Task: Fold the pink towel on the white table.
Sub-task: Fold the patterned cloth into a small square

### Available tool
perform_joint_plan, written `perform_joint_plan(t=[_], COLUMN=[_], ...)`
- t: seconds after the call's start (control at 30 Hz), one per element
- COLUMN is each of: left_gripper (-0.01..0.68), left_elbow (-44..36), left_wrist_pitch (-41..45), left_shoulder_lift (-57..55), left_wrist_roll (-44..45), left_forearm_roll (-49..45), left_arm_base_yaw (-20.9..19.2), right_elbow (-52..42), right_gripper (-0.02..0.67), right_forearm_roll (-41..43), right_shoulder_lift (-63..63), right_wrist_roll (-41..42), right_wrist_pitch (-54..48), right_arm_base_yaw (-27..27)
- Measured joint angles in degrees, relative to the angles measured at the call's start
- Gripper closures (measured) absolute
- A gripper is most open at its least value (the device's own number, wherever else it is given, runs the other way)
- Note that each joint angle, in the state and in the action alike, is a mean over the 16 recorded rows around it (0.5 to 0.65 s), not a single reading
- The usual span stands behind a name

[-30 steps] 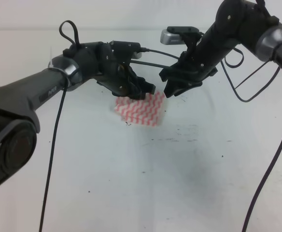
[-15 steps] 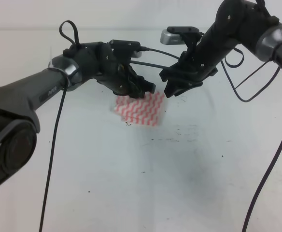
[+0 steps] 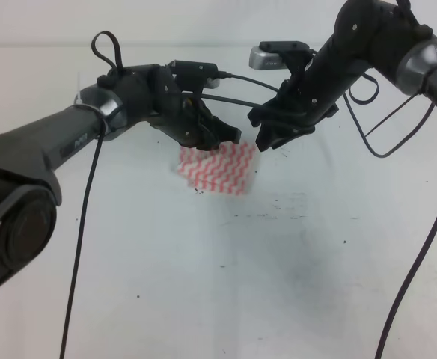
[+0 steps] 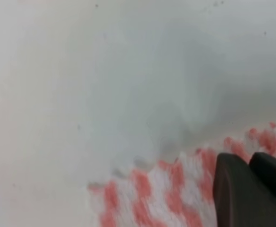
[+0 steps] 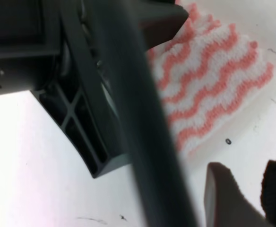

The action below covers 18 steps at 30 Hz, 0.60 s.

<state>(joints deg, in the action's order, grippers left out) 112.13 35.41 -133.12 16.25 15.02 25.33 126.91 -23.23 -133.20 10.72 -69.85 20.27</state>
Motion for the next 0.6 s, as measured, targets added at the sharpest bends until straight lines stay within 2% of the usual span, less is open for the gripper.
perform_joint_plan(t=[0.6], left_gripper=[0.676], left_elbow=[3.8], left_wrist_pitch=[3.5], left_shoulder_lift=[0.2], left_wrist_roll=[0.0], left_forearm_roll=[-0.9], left_arm_base_yaw=[-1.4], right_elbow=[0.0], right_gripper=[0.475], right_forearm_roll=[0.1], right_shoulder_lift=[-0.2], right_wrist_roll=[0.0], right_wrist_pitch=[0.0], right_arm_base_yaw=[0.0])
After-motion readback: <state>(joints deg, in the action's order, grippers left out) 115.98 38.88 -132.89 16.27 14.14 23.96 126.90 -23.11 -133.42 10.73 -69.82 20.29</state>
